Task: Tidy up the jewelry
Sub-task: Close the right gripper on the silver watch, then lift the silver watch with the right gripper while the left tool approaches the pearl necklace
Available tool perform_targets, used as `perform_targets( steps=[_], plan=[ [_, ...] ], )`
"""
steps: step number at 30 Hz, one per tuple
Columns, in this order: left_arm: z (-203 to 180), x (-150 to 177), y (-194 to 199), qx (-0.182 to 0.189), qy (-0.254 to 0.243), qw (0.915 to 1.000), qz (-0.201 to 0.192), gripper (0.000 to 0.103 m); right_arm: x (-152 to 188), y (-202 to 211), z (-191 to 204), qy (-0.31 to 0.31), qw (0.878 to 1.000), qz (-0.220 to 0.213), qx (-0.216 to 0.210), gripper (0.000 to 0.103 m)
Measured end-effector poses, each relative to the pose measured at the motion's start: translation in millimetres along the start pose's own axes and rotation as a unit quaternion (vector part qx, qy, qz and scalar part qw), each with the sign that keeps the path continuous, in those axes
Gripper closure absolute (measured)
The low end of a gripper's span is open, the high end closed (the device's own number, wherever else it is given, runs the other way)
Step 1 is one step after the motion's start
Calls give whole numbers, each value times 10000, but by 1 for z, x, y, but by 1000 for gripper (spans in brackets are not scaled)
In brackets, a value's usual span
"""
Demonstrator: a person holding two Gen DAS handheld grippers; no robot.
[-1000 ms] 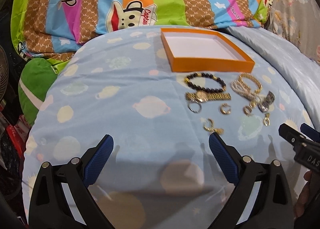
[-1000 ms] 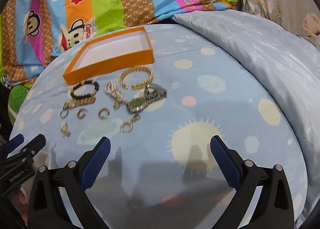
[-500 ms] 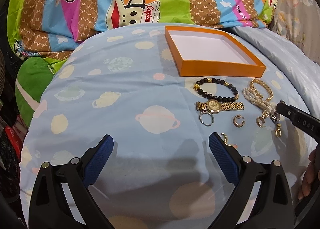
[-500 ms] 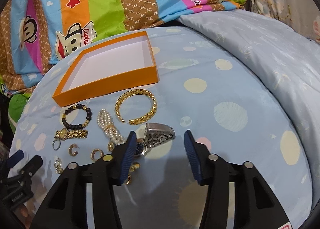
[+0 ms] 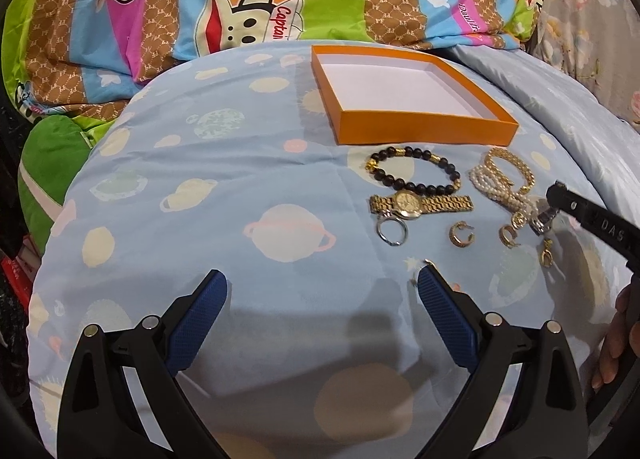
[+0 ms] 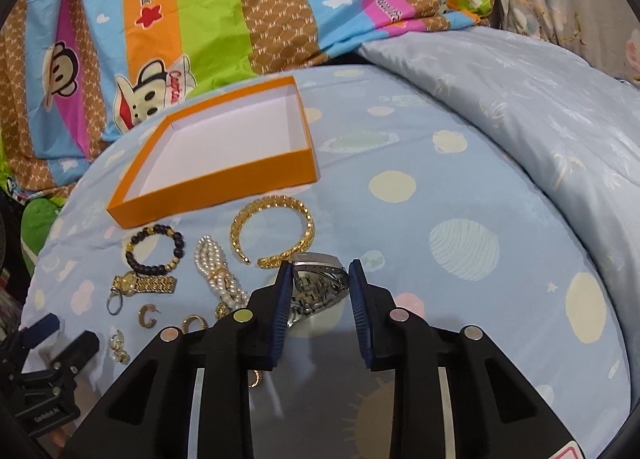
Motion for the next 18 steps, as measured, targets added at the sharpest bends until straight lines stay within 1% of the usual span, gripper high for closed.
perform_targets(
  steps=[6,11,15,18],
  plan=[
    [-12,5,-1,99,-118,9999,61,9,7,24,-7,-186,9996,-180,-115,76],
    [-16,0,-3,231,-30,9997,93,9,10,45,-10,-258,9990,-310,-211,77],
    [-21,-1,-3,318,36,9994,123,9,15,53,-11,-220,9990,-343,-200,77],
    [-28,1,-3,315,-60,9994,122,9,18,54,-12,-209,9991,-323,-191,77]
  ],
)
Point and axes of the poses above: each gripper's, at about its wrist camera, not at the fingertips, and y roughly against the way its jaws point, z to its left, x to its underside, the point moved 8 cm from there along -y, roughly the way its jaws point, and after that the axes turned 6 degrees about z, right-handed, at the moved point
